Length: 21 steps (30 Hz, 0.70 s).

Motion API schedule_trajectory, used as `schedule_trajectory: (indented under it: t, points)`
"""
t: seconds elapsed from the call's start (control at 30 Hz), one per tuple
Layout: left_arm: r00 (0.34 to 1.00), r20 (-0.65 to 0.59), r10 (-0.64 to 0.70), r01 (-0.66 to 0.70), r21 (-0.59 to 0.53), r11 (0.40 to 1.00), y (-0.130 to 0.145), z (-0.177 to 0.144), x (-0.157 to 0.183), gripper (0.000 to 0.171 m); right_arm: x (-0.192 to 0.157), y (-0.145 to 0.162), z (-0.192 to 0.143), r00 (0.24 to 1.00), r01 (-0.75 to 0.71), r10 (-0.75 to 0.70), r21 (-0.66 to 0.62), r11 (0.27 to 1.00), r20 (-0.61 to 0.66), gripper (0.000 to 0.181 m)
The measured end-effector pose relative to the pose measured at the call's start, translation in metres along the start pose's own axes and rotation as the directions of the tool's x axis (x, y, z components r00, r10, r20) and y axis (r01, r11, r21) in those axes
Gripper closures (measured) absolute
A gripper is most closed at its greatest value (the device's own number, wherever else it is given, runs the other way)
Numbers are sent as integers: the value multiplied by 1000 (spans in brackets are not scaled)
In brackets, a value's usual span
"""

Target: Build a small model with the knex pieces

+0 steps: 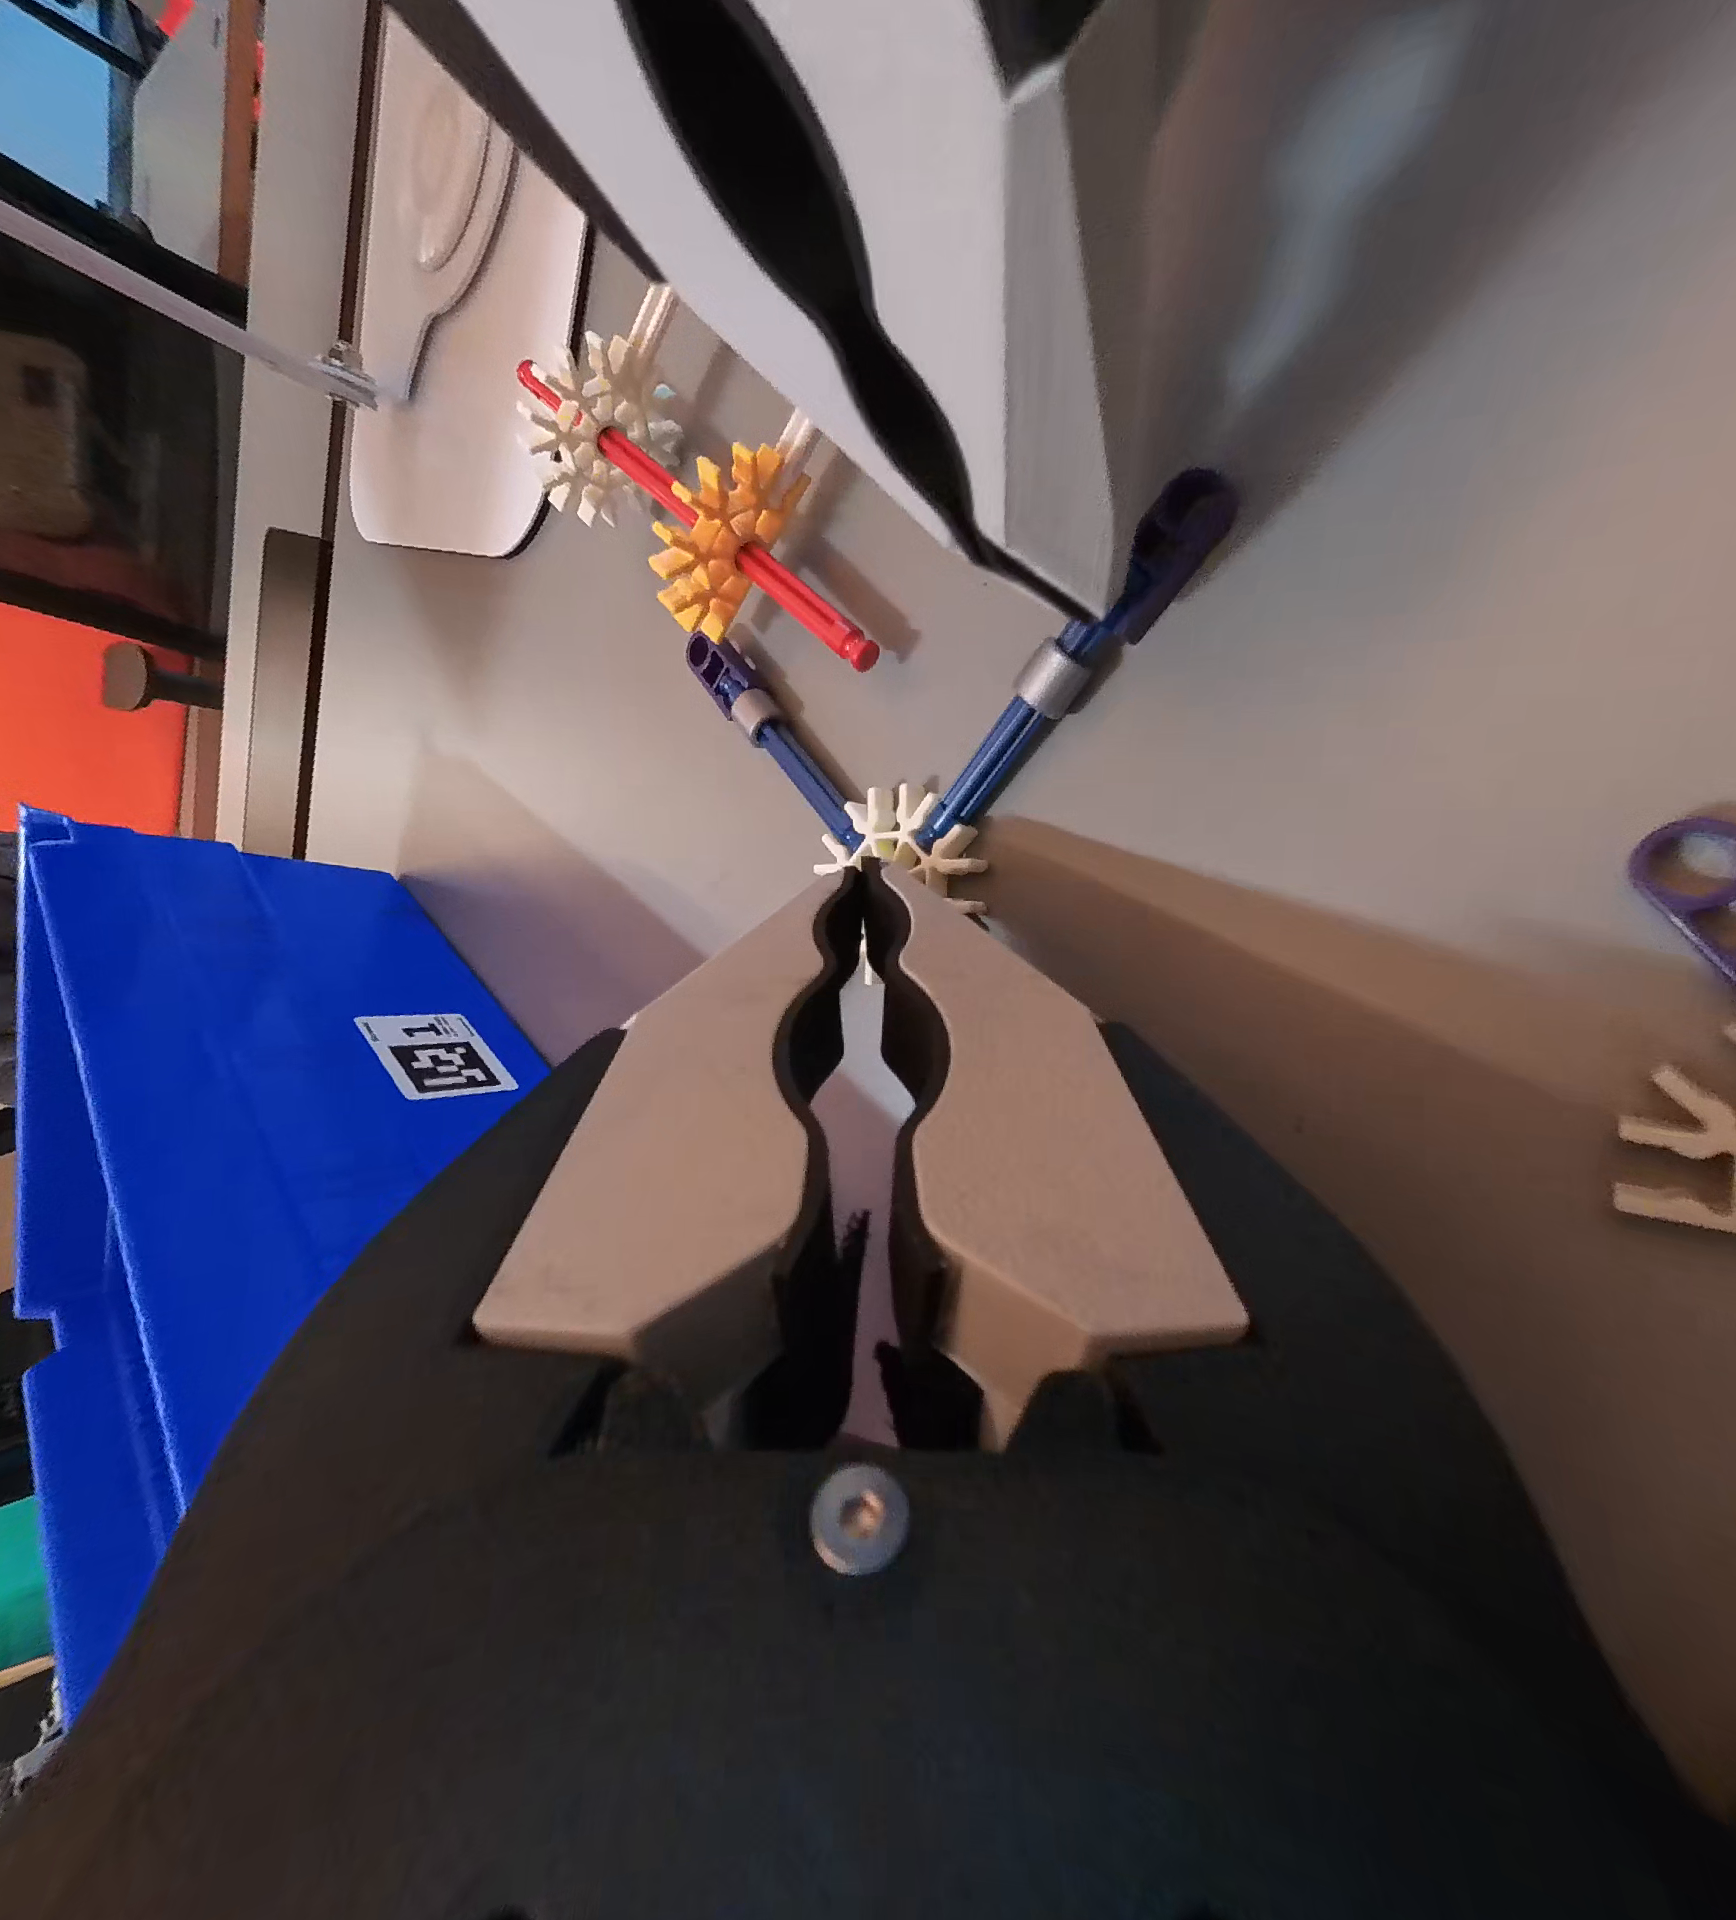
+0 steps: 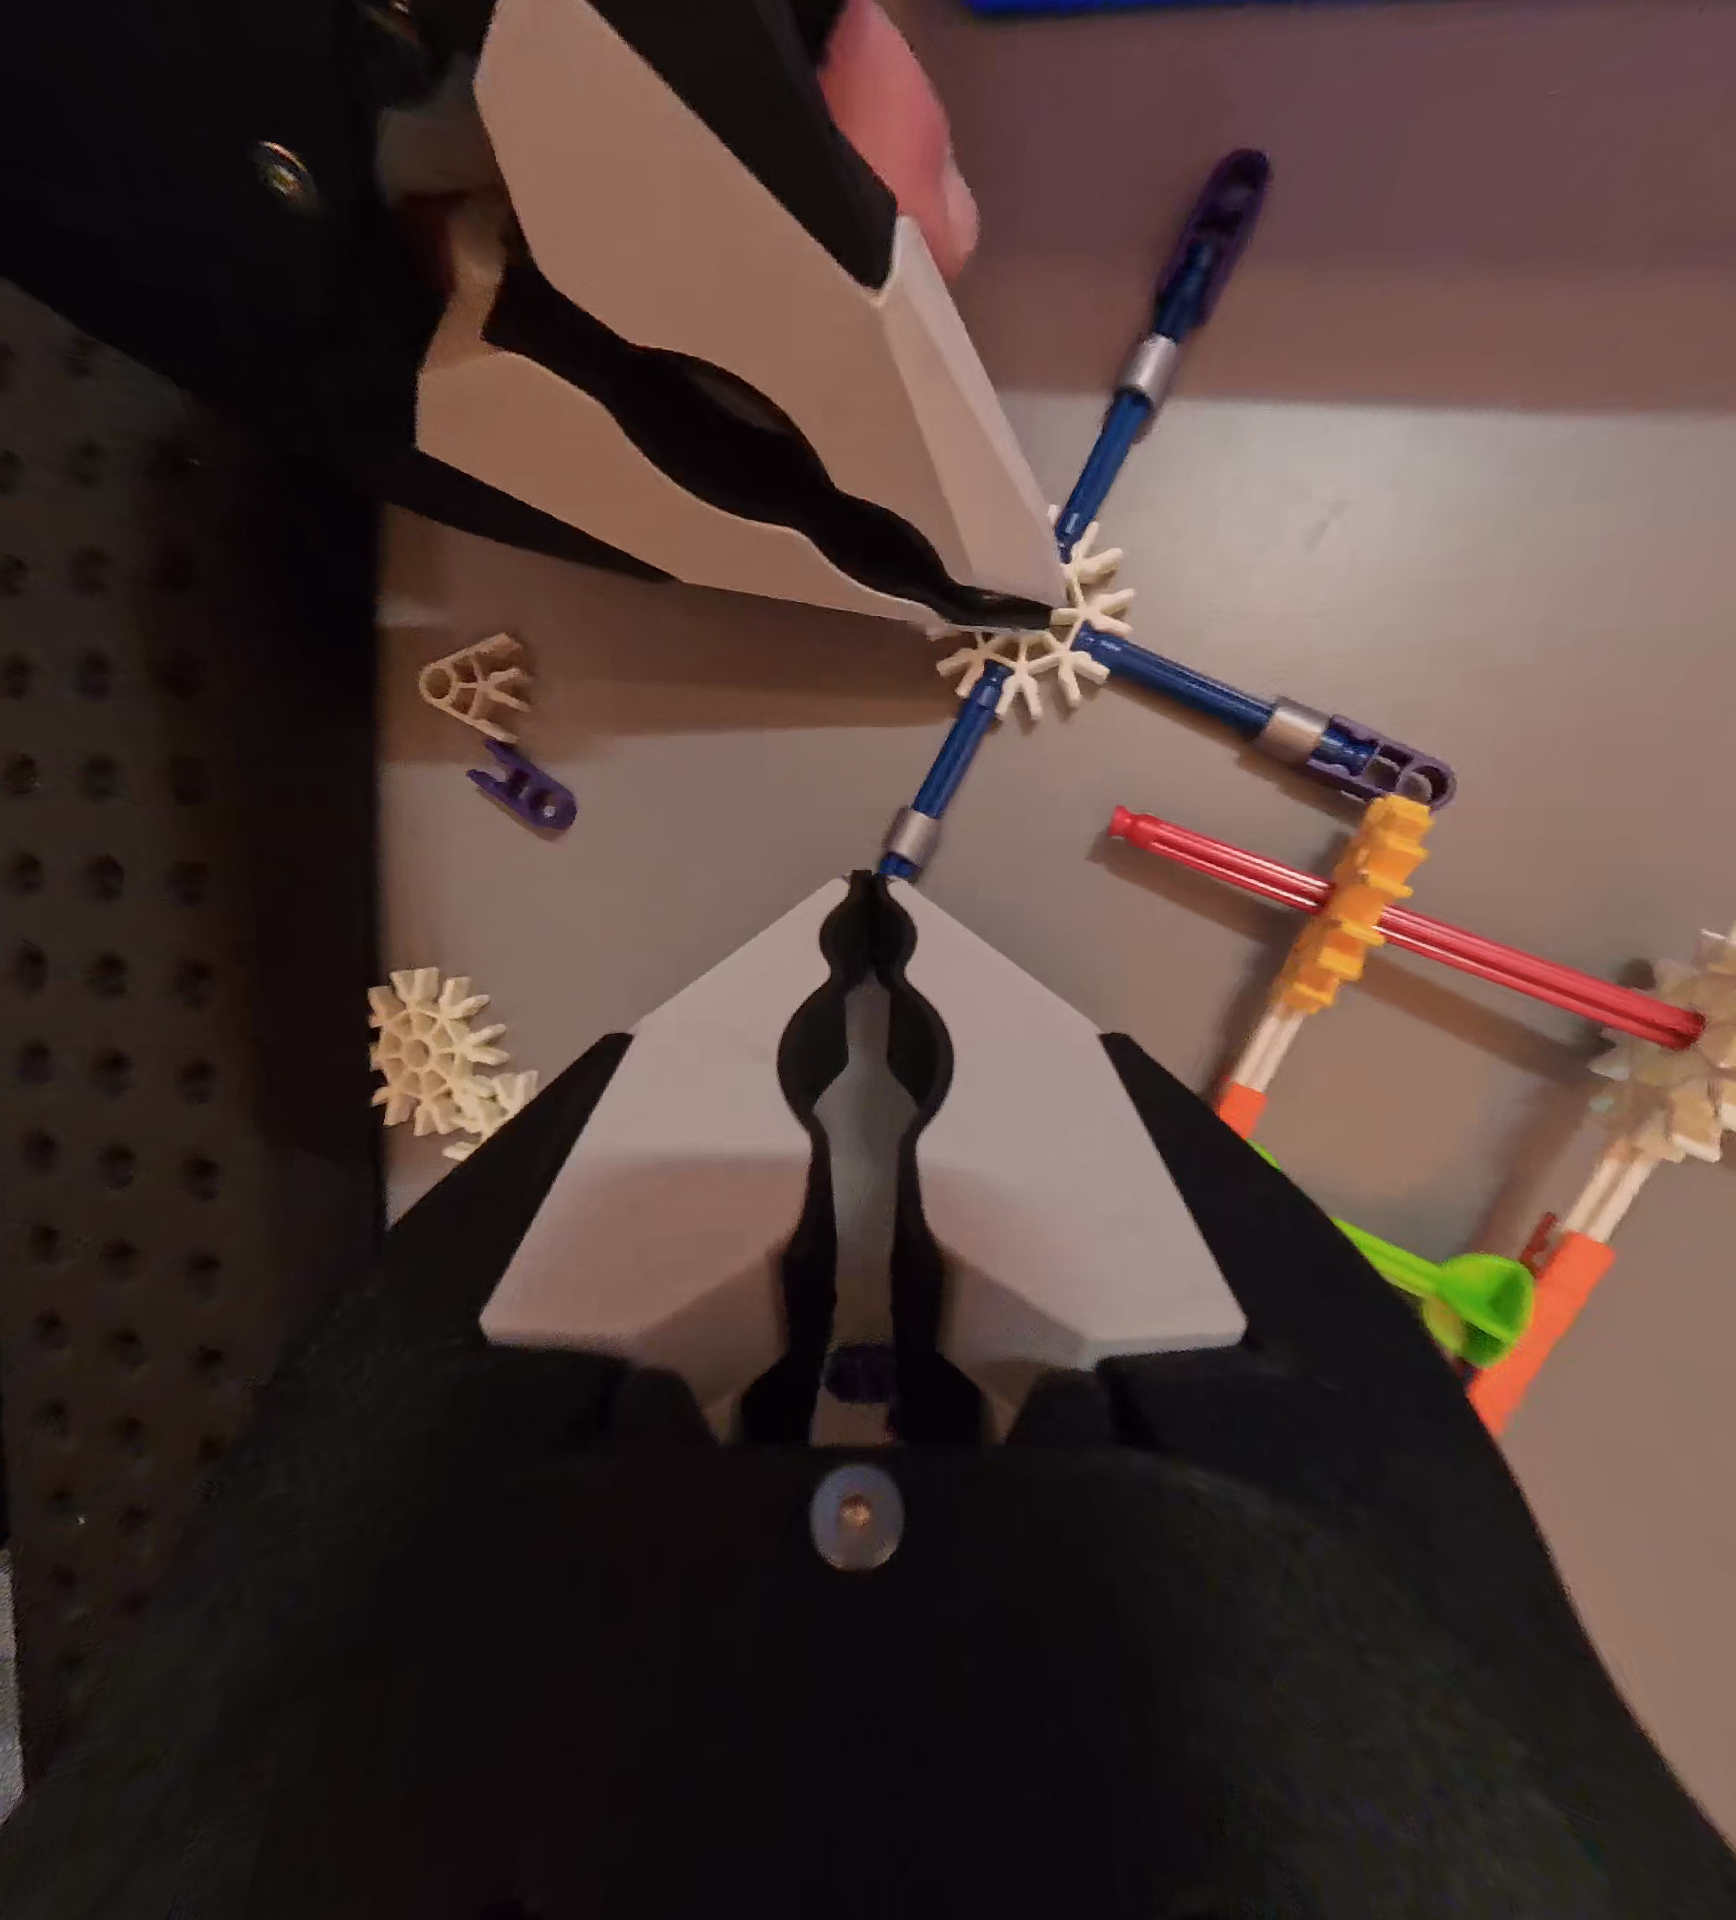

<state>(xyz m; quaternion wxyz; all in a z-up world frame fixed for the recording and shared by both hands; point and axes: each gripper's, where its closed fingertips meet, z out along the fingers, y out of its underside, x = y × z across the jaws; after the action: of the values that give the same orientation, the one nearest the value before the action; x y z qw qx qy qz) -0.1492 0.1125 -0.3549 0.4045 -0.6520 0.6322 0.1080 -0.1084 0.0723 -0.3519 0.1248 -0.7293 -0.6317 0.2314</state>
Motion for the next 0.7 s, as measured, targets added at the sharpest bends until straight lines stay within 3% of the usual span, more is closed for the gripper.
schedule_trajectory:
  t: [0.3, 0.7]
  points:
    - [999, 22, 36, -35, -16, 999, 0, 0, 0, 171, 1, 2, 1, 999, 14, -17, -50, 999, -51, 181]
    - [995, 39, 89, -86, -55, 995, 0, 1, -2, 171, 2, 3, 2, 1000, -8, 10, -114, 993, 18, 181]
